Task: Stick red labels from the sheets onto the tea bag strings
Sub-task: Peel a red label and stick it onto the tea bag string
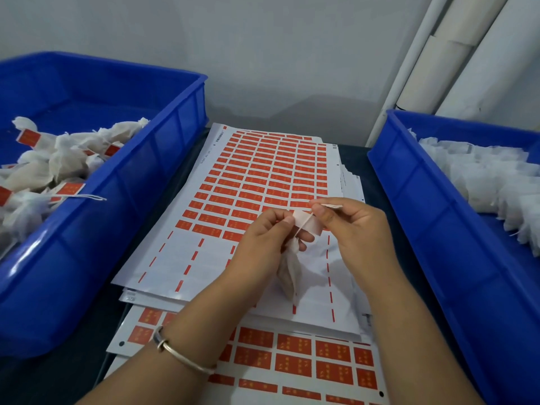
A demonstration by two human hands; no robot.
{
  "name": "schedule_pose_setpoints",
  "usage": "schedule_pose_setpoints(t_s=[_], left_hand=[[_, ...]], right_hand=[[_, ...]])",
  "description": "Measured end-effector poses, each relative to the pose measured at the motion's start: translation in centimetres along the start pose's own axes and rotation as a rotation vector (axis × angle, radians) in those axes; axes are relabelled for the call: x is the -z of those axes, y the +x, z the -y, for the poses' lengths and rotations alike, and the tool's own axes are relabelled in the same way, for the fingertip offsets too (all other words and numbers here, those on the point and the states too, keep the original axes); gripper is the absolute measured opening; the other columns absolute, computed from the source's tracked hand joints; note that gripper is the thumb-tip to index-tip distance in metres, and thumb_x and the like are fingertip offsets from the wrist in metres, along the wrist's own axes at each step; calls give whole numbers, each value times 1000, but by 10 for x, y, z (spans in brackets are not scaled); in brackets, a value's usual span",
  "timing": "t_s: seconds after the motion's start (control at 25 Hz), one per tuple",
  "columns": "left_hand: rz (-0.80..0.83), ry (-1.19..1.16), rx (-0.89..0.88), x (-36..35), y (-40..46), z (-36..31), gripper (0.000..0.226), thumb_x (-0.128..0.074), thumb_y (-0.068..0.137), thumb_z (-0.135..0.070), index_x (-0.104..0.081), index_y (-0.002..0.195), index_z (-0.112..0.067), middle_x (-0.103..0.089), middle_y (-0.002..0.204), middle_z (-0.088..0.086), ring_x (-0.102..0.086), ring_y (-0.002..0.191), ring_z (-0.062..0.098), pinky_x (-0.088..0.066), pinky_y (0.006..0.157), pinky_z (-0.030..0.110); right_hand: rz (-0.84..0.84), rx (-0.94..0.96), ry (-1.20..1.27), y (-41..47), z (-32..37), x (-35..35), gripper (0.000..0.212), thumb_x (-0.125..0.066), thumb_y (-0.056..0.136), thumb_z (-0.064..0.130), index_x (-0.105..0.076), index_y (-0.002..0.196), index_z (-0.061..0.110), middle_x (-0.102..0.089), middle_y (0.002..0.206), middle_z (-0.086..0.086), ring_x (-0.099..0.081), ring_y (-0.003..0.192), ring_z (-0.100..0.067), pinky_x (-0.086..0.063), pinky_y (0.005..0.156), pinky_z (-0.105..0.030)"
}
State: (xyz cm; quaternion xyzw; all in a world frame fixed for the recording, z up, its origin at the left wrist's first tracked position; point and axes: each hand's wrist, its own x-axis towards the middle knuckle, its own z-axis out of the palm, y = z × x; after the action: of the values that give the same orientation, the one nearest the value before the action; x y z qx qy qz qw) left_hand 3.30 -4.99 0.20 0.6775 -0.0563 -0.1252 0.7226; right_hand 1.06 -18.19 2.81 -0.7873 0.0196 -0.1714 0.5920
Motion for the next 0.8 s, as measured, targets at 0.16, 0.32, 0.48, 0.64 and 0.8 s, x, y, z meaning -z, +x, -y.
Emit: schedule_pose_setpoints(t_s=[0.16, 0.32, 0.48, 0.64, 0.8], left_hand=[[-40, 53, -17, 2, 1, -3, 20, -40, 98, -33, -56, 86, -29, -67, 69, -21, -62, 69, -6, -43, 50, 6], [-42, 131, -68, 4, 1, -6, 18, -41, 98, -33, -55, 86, -30, -66, 70, -23, -61, 69, -7, -42, 50, 6], [-67, 172, -104, 5, 0, -8, 17, -43, 96, -32, -55, 84, -31, -66, 70, -22, -63, 74, 5, -42, 61, 14], [-59, 169, -166, 6, -1, -11, 16, -49, 94, -30, -59, 80, -33, -64, 75, -25, -62, 75, 1, -45, 56, 10], [6, 136, -231, 7, -4, -12, 15, -56, 90, -26, -64, 78, -31, -67, 78, -18, -61, 79, -4, -42, 58, 1]], right_hand=[[-1, -23, -26, 0, 0, 1, 7, -64, 83, 29, -69, 89, 30, -69, 97, 19, -66, 95, -4, -52, 84, -16], [-3, -32, -58, -1, 2, 1, 11, -63, 83, 31, -67, 93, 28, -68, 100, 19, -66, 95, -5, -53, 87, -21], [2, -28, -77, -1, 1, 1, 9, -62, 85, 31, -67, 93, 28, -68, 99, 18, -66, 94, -6, -54, 87, -24], [-29, -13, -66, -1, 1, 1, 7, -64, 85, 29, -65, 84, 36, -68, 87, 24, -67, 85, -1, -55, 72, -15], [-53, -16, -31, -1, 1, 2, 10, -65, 84, 30, -64, 78, 38, -68, 81, 25, -66, 82, 4, -50, 63, -7]])
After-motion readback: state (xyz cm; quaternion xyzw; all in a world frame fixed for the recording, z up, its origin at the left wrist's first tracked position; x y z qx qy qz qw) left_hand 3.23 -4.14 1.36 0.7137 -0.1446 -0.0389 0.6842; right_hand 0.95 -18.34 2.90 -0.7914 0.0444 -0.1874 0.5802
